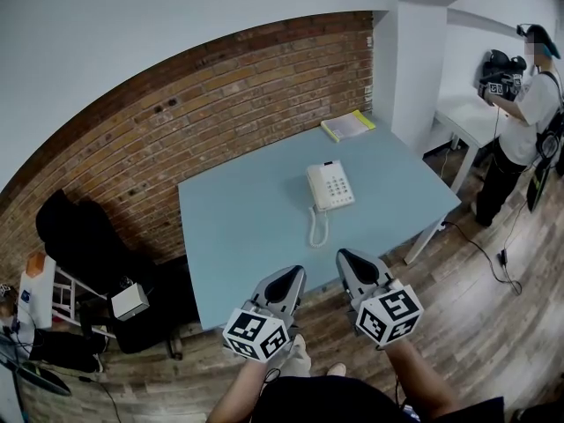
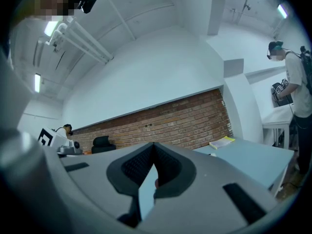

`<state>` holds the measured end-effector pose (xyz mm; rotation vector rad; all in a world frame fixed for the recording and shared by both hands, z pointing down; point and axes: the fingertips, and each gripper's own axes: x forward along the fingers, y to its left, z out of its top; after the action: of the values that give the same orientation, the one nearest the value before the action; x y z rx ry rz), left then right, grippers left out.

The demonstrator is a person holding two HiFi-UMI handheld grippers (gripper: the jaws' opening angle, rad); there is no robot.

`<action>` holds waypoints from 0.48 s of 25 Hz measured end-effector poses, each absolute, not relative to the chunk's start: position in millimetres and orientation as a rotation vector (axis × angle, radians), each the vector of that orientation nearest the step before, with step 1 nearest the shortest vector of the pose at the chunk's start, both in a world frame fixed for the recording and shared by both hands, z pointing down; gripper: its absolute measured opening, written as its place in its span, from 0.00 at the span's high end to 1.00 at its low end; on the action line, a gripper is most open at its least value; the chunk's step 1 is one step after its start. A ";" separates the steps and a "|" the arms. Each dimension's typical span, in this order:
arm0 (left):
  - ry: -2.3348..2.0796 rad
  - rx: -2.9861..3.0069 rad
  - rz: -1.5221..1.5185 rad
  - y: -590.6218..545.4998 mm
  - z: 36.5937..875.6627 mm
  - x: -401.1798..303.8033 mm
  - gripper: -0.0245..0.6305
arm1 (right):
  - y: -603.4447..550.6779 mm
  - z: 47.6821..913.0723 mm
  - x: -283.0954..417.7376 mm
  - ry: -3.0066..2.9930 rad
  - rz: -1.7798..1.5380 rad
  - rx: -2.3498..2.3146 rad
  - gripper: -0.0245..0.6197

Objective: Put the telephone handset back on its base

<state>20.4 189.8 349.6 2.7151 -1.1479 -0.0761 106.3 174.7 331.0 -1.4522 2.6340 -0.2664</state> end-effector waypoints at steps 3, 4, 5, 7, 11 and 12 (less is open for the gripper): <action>-1.143 2.725 -0.062 196.0 351.4 23.9 0.95 | 181.3 331.9 108.5 2.635 -0.259 -1.448 0.94; -1.140 2.728 -0.055 197.3 352.6 24.7 0.95 | 183.0 332.6 108.9 2.635 -0.258 -1.447 0.94; -1.135 2.731 -0.048 198.4 353.5 25.6 0.95 | 184.5 333.2 109.1 2.636 -0.258 -1.446 0.94; -1.128 2.736 -0.040 200.4 353.3 26.9 0.95 | 186.8 333.5 108.8 2.645 -0.254 -1.444 0.94; -1.123 2.739 -0.031 206.2 354.2 28.5 0.95 | 192.1 332.0 111.1 2.657 -0.239 -1.445 0.94; -1.120 2.740 -0.029 207.8 354.7 28.6 0.95 | 193.1 331.8 111.4 2.655 -0.237 -1.446 0.94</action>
<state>28.6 207.8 354.7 2.7398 -1.1196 -0.0292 111.4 193.1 331.8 -1.4461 2.6554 -0.2371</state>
